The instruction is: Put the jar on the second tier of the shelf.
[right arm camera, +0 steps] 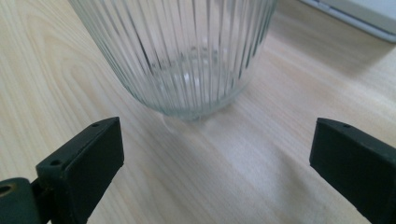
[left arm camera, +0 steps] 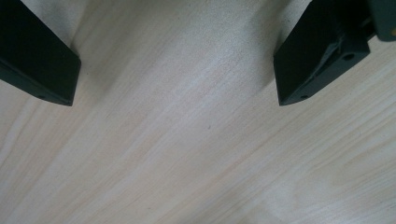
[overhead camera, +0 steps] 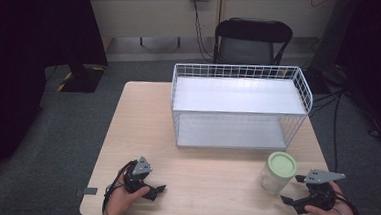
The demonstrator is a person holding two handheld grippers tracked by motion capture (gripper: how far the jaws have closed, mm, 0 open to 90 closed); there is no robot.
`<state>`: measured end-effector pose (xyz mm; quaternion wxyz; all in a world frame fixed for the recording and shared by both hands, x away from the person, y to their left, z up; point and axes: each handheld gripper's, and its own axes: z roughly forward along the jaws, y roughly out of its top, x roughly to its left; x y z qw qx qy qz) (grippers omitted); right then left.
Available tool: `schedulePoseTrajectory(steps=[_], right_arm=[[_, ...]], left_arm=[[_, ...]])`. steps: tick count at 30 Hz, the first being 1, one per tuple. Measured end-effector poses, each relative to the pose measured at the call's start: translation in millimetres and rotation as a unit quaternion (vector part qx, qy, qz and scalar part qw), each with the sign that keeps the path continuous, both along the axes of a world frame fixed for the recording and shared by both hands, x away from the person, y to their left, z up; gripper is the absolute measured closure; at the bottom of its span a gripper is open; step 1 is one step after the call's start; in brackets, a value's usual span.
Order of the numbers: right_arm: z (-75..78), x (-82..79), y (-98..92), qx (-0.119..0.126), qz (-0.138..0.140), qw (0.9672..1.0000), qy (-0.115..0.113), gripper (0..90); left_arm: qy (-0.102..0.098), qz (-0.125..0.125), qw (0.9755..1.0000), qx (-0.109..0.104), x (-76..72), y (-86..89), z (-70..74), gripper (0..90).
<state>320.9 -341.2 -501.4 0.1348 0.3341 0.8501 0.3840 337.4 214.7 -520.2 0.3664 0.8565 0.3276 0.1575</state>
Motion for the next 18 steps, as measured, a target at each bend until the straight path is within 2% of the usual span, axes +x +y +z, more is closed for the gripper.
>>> schedulePoseTrajectory(steps=[4,18], right_arm=[[9.2,1.0,2.6,0.010,0.005,0.9999,-0.007,2.2],[21.5,6.2,15.8,0.058,0.013,0.9980,-0.022,3.3]], left_arm=[[0.000,0.000,1.0000,0.000,0.0,0.0,0.0,0.0],[0.000,0.000,1.0000,0.000,0.0,0.0,0.0,0.0]])
